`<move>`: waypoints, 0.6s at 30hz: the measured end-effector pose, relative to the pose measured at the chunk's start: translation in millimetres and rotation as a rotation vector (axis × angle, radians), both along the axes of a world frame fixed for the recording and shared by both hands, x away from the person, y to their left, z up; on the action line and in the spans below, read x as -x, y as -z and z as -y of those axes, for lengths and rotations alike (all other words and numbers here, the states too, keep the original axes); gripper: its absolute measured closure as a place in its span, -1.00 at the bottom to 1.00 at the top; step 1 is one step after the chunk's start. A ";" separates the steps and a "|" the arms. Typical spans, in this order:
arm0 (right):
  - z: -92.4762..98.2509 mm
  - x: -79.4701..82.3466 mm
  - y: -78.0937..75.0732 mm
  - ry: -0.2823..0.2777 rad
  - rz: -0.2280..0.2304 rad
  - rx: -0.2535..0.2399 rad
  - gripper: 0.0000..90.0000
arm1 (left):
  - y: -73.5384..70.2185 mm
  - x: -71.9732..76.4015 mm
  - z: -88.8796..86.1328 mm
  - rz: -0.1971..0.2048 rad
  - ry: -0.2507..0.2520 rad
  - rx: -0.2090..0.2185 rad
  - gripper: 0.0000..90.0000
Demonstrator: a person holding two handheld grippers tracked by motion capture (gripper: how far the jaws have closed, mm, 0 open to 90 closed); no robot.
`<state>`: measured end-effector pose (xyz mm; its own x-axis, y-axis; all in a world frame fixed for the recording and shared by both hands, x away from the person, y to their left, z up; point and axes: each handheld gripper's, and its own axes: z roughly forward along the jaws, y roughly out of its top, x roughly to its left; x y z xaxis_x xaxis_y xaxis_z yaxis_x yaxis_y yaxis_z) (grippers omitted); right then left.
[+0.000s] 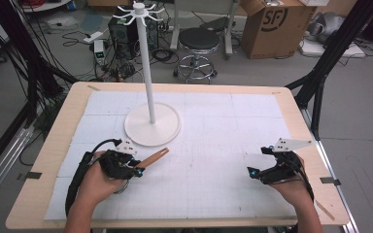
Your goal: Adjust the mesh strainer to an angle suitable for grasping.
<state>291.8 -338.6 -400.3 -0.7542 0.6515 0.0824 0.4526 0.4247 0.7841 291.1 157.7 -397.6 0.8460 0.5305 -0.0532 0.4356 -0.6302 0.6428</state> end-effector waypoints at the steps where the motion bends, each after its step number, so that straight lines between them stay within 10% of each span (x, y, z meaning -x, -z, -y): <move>1: 0.0 -0.2 -0.6 0.002 0.003 0.000 -0.98 | -1.1 1.1 -1.0 0.005 -0.003 0.021 0.53; 18: 0.2 -1.9 0.2 0.006 -0.003 -0.007 -0.98 | -6.9 4.2 -1.3 0.027 0.016 0.070 0.52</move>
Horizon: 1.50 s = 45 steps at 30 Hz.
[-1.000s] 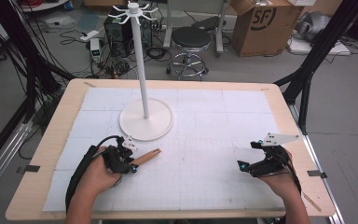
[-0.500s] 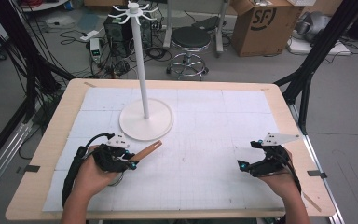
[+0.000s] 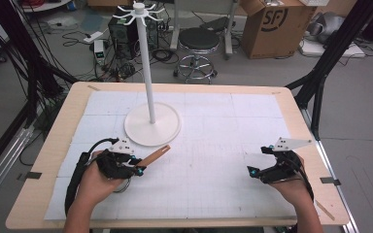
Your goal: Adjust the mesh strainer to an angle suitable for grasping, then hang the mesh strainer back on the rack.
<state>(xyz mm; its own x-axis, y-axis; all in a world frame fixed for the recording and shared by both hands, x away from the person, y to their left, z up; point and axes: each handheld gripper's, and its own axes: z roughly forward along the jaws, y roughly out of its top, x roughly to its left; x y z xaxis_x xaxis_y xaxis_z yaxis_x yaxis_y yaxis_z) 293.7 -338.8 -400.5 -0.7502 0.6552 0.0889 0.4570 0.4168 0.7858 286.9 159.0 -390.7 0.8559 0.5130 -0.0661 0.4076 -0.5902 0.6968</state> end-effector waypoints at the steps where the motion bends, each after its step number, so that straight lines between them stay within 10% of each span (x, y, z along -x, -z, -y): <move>1: 0.1 -0.4 0.0 -0.002 0.001 -0.004 -0.98 | -0.5 0.4 -0.2 0.005 0.002 -0.004 0.52; 13: 0.2 1.7 -2.2 0.001 0.005 -0.004 -0.98 | -9.2 2.9 -8.4 0.028 0.008 0.105 0.52; 28: -2.2 1.6 -4.2 -0.015 0.014 -0.008 -0.98 | -32.6 7.1 -20.2 0.100 0.039 0.352 0.52; 45: -1.6 1.5 -7.5 -0.013 0.025 -0.015 -0.98 | -77.8 -8.2 -31.3 0.148 0.064 0.444 0.52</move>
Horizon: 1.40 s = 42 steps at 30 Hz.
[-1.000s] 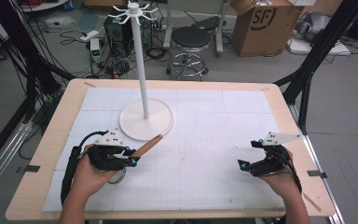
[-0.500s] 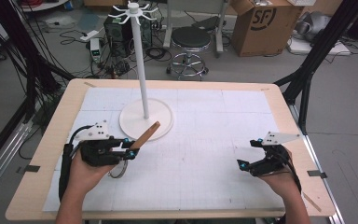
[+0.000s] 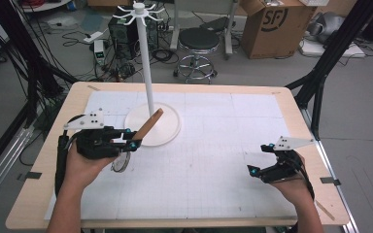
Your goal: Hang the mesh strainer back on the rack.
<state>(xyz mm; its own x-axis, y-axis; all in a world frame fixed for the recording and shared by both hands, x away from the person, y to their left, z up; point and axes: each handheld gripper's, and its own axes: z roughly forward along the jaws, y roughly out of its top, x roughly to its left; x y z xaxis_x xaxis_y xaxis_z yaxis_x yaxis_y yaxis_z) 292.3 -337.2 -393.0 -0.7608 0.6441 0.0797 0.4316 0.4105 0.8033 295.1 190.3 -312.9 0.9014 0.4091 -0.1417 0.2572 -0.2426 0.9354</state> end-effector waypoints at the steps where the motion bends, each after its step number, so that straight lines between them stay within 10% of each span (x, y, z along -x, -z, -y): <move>1: 0.1 0.1 -0.2 -0.001 -0.002 -0.003 -0.98 | -2.5 -1.1 -0.5 0.006 -0.003 0.005 0.52; 42: -0.8 -0.5 -1.1 -0.018 -0.003 -0.009 -0.98 | -108.3 -36.1 -28.5 0.128 -0.109 0.082 0.52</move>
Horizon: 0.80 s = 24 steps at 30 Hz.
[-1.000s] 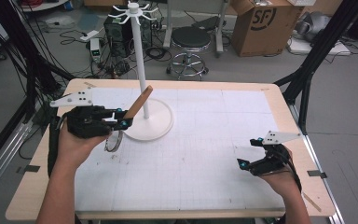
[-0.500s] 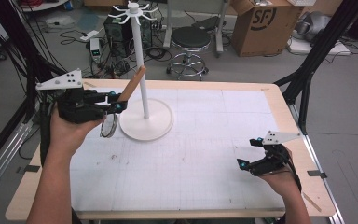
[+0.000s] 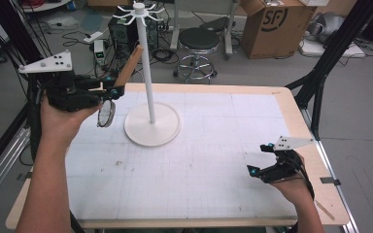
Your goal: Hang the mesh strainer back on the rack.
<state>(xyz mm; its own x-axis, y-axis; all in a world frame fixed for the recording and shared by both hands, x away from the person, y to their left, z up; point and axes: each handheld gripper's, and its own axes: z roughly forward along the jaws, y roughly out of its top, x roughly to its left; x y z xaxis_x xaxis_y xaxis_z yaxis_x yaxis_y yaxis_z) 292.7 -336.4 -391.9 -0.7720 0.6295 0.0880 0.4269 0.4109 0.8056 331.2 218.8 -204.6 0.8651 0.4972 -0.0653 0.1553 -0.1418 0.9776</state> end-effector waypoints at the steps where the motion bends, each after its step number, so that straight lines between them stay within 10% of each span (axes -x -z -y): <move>1: -0.4 -0.1 0.2 0.002 0.002 0.001 -0.98 | -1.4 -0.3 -0.9 0.000 -0.002 0.005 0.52; 24: 2.8 0.8 -1.7 0.005 0.007 -0.006 -0.98 | -30.1 -15.8 -20.0 0.037 -0.099 0.052 0.52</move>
